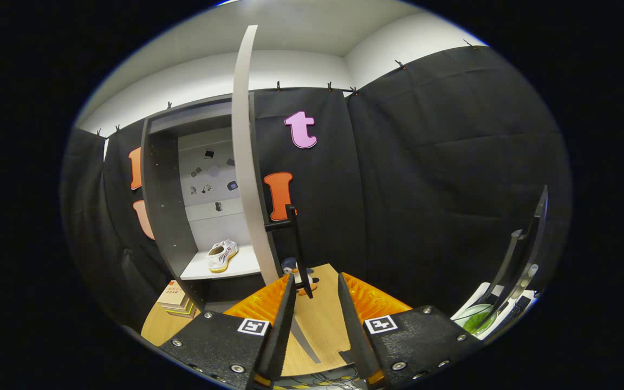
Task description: Open the shoe cabinet door, grab the shoes and put them into the shoe cabinet, then close the shoe cabinet door.
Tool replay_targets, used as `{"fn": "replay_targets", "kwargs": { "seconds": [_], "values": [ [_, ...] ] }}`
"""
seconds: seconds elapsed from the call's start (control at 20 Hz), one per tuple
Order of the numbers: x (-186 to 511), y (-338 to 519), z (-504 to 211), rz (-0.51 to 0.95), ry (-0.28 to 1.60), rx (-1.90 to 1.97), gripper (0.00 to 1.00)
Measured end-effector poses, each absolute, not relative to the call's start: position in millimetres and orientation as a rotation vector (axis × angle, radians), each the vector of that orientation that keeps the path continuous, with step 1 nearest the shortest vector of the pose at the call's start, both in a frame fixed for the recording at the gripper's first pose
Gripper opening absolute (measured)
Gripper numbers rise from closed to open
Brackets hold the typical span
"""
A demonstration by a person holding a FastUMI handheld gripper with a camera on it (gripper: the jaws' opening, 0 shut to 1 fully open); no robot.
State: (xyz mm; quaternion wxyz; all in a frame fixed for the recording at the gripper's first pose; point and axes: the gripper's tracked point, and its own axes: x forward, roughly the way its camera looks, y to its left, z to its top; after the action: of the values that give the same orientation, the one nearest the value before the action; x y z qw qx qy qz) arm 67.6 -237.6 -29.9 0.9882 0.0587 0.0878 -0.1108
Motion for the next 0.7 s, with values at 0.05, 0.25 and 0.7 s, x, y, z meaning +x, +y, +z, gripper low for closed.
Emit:
{"fn": "replay_targets", "kwargs": {
  "seconds": [0.05, 0.25, 0.7],
  "values": [
    [74.8, -237.8, -31.5, -0.212, 0.182, 0.123, 0.51],
    [89.5, -237.9, -35.3, -0.195, 0.18, 0.124, 0.54],
    [88.4, -212.3, -32.8, -0.129, 0.185, 0.089, 0.55]
  ]
}}
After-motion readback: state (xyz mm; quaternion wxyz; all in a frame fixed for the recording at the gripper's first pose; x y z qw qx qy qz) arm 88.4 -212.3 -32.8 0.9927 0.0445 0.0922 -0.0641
